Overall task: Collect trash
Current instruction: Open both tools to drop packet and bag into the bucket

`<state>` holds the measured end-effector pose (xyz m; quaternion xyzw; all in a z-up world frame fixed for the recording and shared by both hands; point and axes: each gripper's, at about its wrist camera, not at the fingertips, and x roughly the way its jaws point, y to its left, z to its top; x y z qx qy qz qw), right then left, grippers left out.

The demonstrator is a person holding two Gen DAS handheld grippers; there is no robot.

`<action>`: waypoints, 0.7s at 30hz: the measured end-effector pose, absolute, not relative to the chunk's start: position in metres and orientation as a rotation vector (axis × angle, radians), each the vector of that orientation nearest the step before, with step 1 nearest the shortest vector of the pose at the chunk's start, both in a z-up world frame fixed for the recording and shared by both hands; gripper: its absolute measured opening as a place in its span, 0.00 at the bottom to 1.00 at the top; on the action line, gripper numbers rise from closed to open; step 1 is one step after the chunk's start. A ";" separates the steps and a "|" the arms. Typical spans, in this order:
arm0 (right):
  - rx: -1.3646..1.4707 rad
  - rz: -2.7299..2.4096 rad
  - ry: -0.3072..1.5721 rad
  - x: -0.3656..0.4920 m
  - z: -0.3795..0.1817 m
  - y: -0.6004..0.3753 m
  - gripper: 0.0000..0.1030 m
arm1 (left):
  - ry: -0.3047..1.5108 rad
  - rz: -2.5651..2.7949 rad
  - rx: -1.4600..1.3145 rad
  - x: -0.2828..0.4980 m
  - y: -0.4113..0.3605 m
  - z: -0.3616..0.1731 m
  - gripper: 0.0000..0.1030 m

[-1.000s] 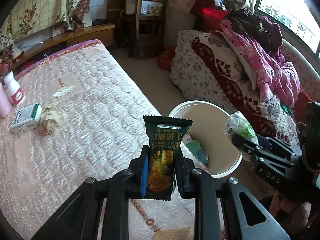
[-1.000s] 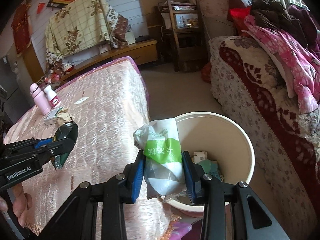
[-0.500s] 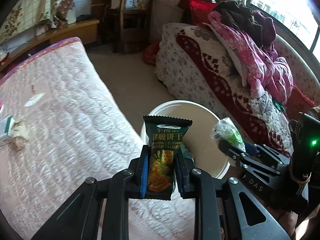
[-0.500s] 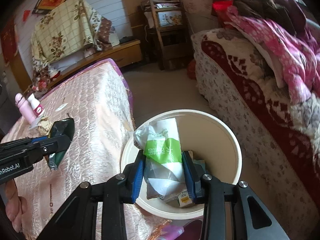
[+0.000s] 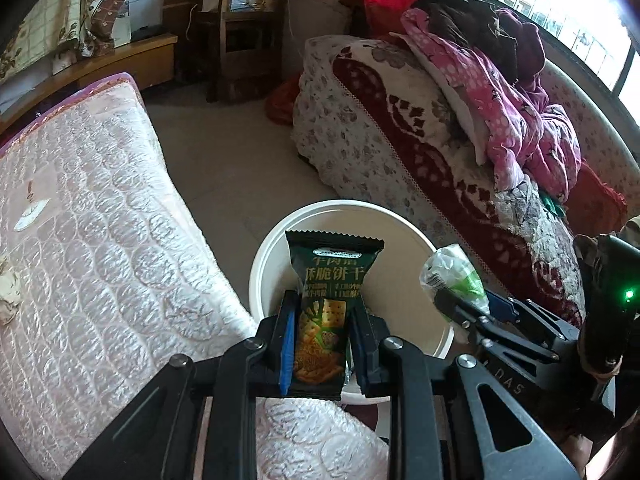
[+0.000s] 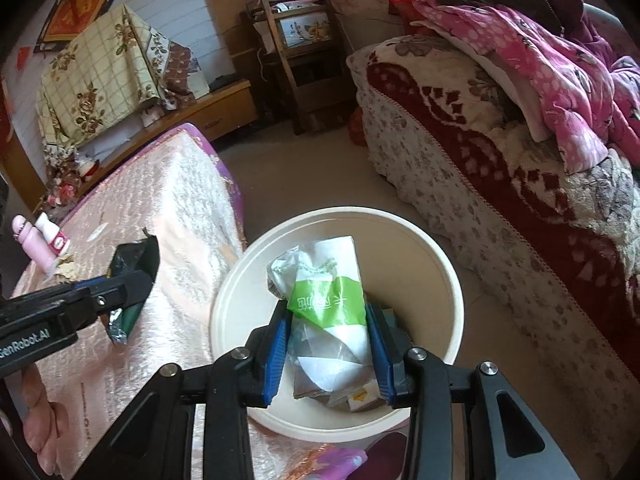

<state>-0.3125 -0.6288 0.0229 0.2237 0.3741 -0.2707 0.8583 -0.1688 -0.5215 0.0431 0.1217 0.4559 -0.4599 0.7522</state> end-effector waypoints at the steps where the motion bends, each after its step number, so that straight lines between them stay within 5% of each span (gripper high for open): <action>1: 0.471 -0.576 0.787 -0.312 0.022 -0.629 0.54 | 0.997 -1.010 0.264 -0.169 -0.523 0.042 0.27; 7: 0.500 -0.640 0.782 -0.318 0.021 -0.640 0.68 | 1.020 -0.998 0.245 -0.166 -0.522 0.035 0.46; 21: 0.481 -0.625 0.773 -0.316 0.024 -0.633 0.68 | 0.961 -0.973 0.275 -0.168 -0.501 0.048 0.49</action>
